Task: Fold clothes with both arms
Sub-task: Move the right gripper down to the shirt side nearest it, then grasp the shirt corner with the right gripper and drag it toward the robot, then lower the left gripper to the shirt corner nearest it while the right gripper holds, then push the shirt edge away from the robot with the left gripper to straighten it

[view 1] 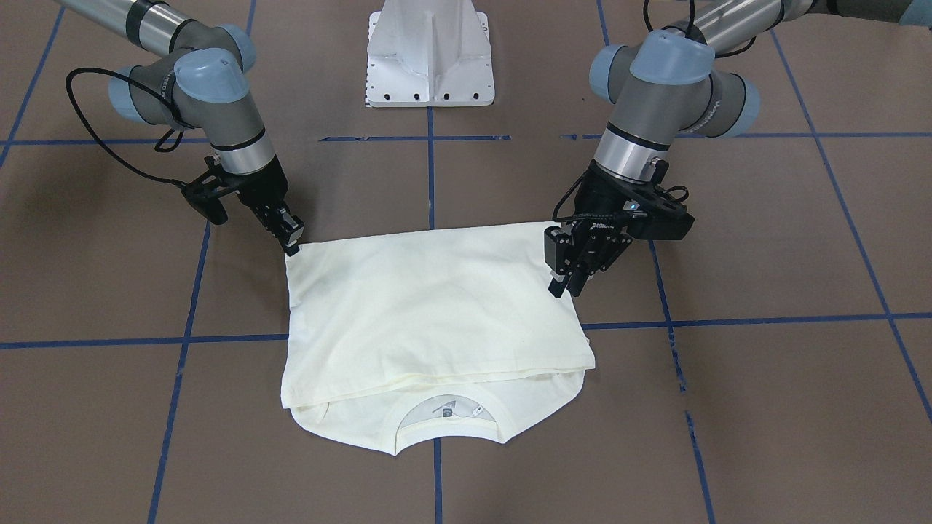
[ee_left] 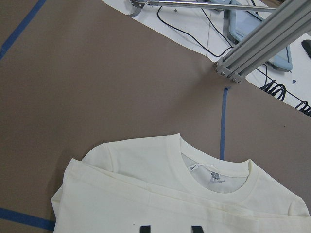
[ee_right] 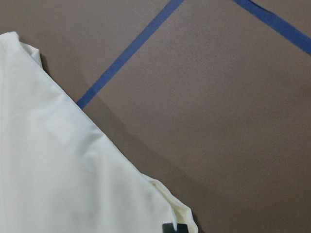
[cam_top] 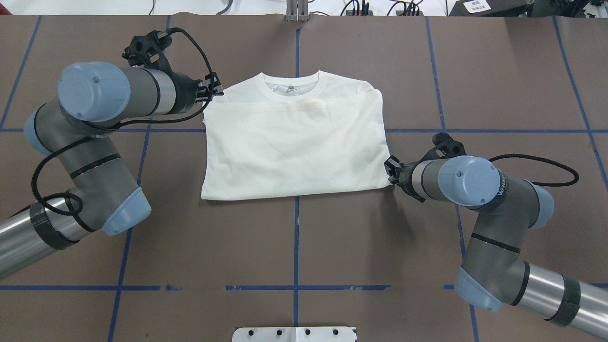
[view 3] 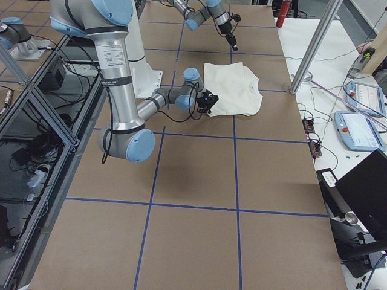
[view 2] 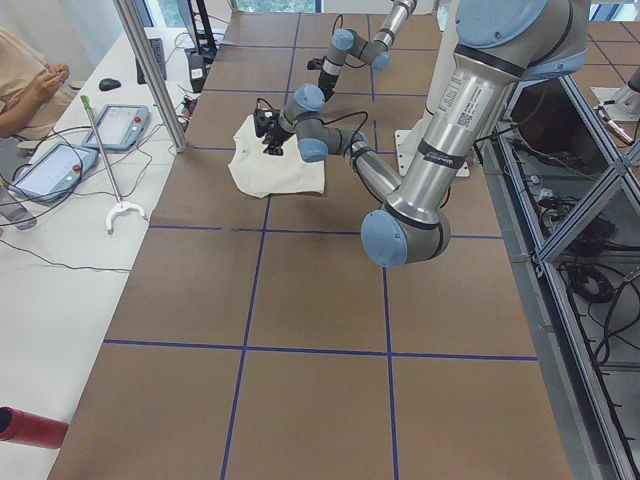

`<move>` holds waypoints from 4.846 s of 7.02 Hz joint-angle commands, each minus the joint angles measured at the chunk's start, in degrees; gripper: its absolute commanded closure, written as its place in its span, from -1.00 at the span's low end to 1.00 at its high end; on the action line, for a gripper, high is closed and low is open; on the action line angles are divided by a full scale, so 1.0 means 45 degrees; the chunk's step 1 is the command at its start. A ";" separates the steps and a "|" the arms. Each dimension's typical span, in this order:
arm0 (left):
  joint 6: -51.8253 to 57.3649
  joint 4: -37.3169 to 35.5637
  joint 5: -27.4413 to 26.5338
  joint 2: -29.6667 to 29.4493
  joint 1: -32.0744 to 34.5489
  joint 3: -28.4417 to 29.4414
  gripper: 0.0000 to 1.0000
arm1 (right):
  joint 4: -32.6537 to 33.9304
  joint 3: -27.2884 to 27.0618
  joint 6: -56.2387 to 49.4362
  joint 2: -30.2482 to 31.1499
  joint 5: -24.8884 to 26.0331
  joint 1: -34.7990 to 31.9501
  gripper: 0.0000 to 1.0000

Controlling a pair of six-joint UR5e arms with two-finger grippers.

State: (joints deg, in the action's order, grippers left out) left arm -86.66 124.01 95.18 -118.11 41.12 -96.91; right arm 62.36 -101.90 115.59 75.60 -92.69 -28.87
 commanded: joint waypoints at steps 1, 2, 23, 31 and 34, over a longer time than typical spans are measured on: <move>0.0000 0.0002 0.0002 0.0017 0.0003 -0.0008 0.21 | 0.0028 -0.0653 -0.0002 0.0191 -0.0027 -0.0030 1.00; 0.0000 0.0002 0.0002 -0.0003 0.0004 -0.0008 0.21 | 0.0163 -0.1720 0.0017 0.0695 -0.0240 0.0067 1.00; -0.3867 -0.0174 0.1155 0.2477 -0.3981 -0.1258 -0.03 | 0.4325 -0.5246 -0.1194 0.0488 0.0363 0.3349 -1.00; -0.1497 -0.0525 0.1291 0.2245 -0.2312 -0.1108 1.00 | 0.4169 -0.5187 -0.1115 0.0271 0.0442 0.3175 -1.00; -0.0997 -0.0331 0.1311 -0.2837 0.0231 0.4328 1.00 | 0.3548 -0.4895 -0.1096 0.0056 0.0812 0.3154 -1.00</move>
State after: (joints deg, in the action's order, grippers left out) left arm -91.64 122.11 101.02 -121.71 38.31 -87.50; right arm 80.00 -124.16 110.53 76.14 -89.60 -14.62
